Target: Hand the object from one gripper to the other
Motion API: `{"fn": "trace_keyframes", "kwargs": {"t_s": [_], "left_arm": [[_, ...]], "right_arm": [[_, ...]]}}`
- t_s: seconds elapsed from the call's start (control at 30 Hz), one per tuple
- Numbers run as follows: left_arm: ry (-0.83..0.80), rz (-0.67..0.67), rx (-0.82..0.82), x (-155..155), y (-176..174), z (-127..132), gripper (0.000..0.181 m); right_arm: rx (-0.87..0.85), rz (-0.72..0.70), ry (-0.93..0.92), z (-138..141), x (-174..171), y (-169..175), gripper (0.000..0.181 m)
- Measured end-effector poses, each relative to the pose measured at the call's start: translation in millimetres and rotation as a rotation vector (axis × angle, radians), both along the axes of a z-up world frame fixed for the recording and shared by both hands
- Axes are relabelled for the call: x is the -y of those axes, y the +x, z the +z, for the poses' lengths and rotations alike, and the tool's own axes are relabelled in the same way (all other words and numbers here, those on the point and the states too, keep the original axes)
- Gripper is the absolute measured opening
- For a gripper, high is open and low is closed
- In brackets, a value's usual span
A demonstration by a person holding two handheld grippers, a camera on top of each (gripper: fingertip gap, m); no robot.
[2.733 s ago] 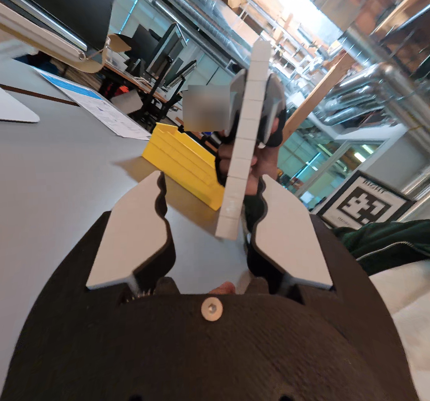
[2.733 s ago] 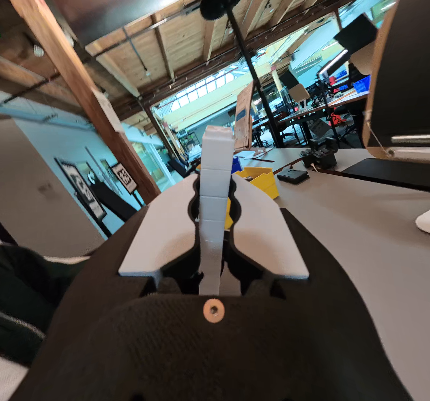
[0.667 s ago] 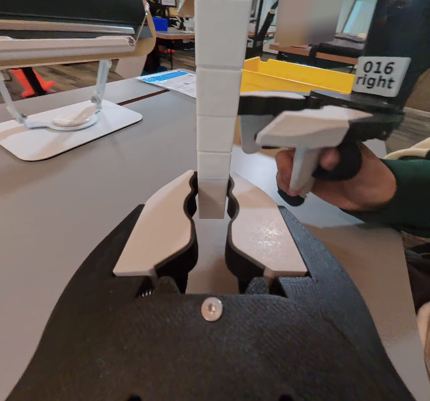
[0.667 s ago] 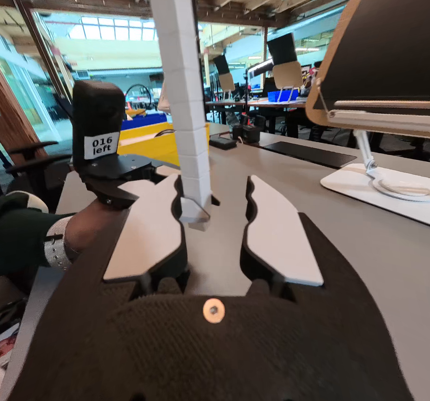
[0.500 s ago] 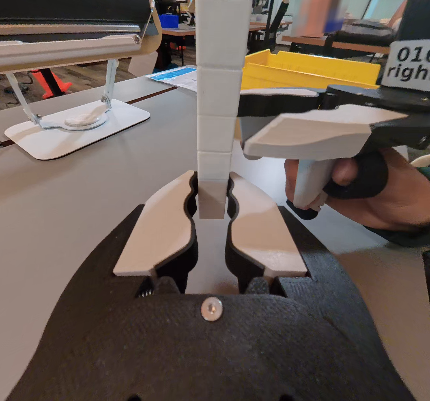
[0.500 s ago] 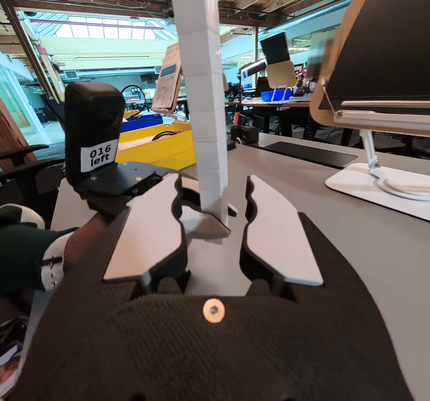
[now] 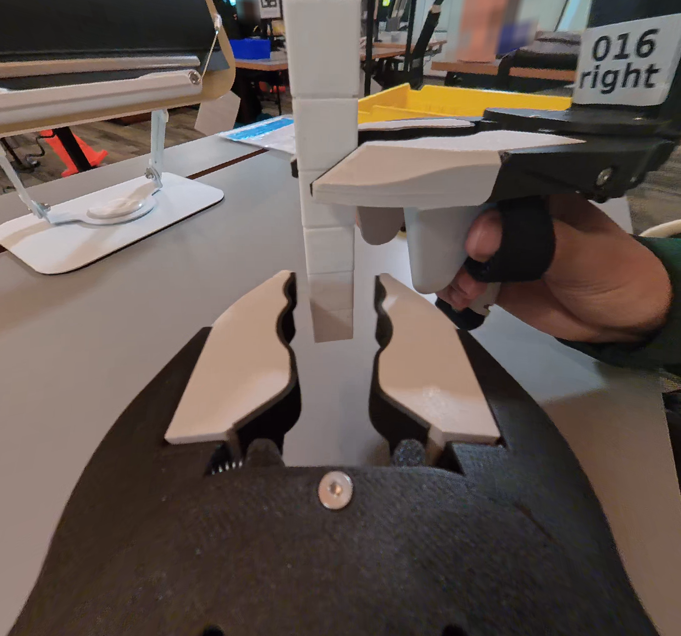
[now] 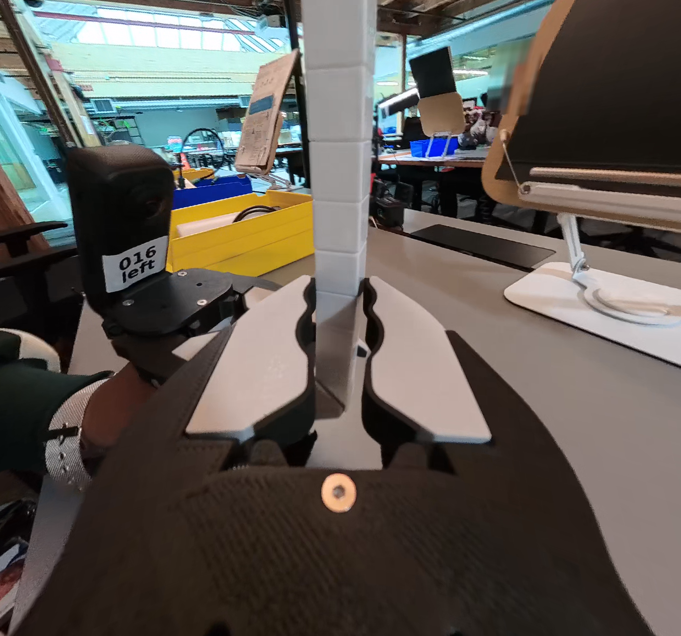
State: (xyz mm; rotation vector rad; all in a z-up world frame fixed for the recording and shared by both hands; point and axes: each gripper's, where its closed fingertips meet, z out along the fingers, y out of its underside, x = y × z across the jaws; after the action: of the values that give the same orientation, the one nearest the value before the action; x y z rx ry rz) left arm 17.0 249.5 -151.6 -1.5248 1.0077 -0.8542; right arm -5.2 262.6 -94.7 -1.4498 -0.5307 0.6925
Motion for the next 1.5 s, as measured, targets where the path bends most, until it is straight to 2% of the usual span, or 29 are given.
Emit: {"fn": "trace_keyframes", "kwargs": {"t_s": [0.13,0.3,0.43,0.6,0.67,0.93,1.0,1.17,1.2,1.27,1.3,1.37,1.5], "left_arm": [[0.002,-0.080,0.058,7,2,7,0.073],[0.024,-0.240,0.197,19,-5,33,0.089],[-0.077,-0.390,0.317,35,-12,60,0.077],[-0.220,-0.551,0.324,48,-15,75,0.057],[-0.246,-0.571,0.312,50,-16,77,0.051],[-0.191,-0.579,0.336,55,-21,93,0.035],[-0.184,-0.590,0.334,56,-24,96,0.024],[-0.161,-0.567,0.312,54,-25,97,0.024],[-0.160,-0.551,0.307,52,-25,98,0.024],[-0.154,-0.515,0.298,47,-27,99,0.024],[-0.150,-0.495,0.291,44,-28,100,0.024],[-0.134,-0.455,0.282,38,-32,103,0.024],[-0.093,-0.371,0.265,27,-40,111,0.024]], "right_arm": [[-0.017,0.137,0.057,10,8,8,0.024],[-0.064,0.422,-0.026,-1,23,13,0.024],[-0.061,0.551,-0.108,-17,30,6,0.024],[-0.005,0.682,-0.121,-26,52,-16,0.024],[0.040,0.713,-0.120,-30,60,-23,0.024],[0.111,0.779,-0.130,-40,75,-35,0.024],[0.106,0.786,-0.127,-38,77,-36,0.023],[0.080,0.772,-0.107,-35,76,-36,0.023],[0.065,0.763,-0.100,-33,74,-35,0.030],[0.018,0.702,-0.102,-29,63,-33,0.060],[-0.006,0.673,-0.100,-27,58,-30,0.069],[-0.038,0.612,-0.093,-25,48,-23,0.077],[-0.054,0.518,-0.080,-24,32,-12,0.080]]}}
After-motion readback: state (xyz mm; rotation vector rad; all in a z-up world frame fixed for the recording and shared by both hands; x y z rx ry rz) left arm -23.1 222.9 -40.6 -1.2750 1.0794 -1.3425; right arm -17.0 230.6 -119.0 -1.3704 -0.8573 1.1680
